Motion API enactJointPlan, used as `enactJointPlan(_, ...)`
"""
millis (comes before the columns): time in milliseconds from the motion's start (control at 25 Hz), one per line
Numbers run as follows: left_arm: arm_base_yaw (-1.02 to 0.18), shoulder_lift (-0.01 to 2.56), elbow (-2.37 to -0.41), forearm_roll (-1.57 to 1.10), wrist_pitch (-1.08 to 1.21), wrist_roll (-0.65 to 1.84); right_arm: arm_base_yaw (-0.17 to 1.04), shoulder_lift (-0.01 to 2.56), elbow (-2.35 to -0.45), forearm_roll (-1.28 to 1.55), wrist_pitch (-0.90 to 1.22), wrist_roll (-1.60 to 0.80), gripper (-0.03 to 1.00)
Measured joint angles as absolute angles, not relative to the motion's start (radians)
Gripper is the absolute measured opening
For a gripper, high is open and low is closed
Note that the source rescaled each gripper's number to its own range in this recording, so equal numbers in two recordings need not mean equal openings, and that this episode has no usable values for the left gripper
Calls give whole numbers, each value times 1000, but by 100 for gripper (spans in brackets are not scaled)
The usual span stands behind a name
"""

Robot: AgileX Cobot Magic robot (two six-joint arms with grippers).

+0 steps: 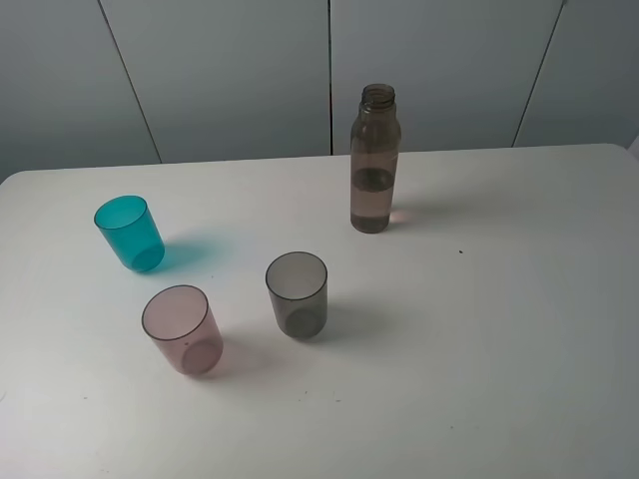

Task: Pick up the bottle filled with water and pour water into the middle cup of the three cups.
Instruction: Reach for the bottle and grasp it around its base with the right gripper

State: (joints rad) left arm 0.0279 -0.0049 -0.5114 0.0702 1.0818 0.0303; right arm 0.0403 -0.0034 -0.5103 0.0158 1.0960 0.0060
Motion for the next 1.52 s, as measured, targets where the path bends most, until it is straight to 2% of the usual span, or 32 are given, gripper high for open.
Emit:
enactJointPlan(920,28,-5,-511,70,1082,32,40,7,-524,16,1074,0,100)
enactJointPlan(1280,28,-5,-511,70,1082,32,40,370,-701,123,821,-93,100)
enactJointPlan(1520,28,-5,-511,70,1082,32,40,631,-729,305,581,-353,100)
